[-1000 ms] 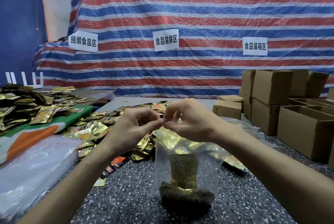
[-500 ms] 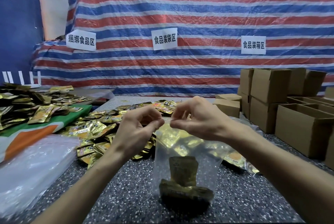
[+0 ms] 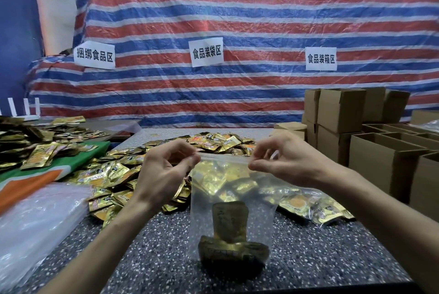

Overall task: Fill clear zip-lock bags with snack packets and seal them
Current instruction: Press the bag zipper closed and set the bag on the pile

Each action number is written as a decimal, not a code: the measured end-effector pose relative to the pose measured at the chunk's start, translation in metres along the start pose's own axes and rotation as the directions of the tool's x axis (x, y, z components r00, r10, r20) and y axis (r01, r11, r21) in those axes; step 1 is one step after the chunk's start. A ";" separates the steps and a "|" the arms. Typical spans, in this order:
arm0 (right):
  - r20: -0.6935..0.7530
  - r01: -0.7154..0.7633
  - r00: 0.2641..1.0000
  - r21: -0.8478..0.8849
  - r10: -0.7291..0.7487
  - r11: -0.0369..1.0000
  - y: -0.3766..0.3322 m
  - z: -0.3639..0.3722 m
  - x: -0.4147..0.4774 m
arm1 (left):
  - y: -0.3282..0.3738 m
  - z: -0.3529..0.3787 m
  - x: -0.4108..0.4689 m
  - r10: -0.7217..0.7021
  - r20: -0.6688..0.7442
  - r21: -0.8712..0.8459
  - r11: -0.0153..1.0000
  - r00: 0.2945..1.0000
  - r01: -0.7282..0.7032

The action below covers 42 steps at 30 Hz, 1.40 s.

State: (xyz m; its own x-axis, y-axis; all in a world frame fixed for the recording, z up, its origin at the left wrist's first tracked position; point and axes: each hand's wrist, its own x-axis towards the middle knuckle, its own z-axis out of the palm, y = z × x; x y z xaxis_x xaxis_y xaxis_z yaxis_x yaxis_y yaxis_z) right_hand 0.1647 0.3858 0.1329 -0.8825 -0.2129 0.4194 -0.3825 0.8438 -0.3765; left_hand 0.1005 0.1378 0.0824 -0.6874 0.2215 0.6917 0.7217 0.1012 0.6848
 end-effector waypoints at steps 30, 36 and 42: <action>-0.189 -0.048 0.980 0.101 0.066 0.994 0.038 -0.007 -0.043 | -0.011 0.011 0.004 -0.003 -0.049 0.085 0.996 0.999 0.007; -0.076 -0.191 0.960 0.522 0.269 0.831 0.051 0.036 -0.059 | -0.018 0.026 0.000 -0.017 -0.066 -0.025 1.000 0.998 0.015; 0.284 -0.344 0.930 0.456 0.233 0.821 0.056 0.108 -0.071 | -0.026 0.045 -0.005 0.008 -0.094 -0.111 0.994 0.996 -0.019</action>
State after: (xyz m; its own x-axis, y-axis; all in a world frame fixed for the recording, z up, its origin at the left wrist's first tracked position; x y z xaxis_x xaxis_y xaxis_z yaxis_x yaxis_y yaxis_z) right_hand 0.1768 0.3950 -0.0075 -0.9876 -0.1412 0.0683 -0.1348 0.5415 -0.8298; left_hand 0.0884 0.1778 0.0506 -0.6860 0.1301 0.7159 0.7210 -0.0110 0.6928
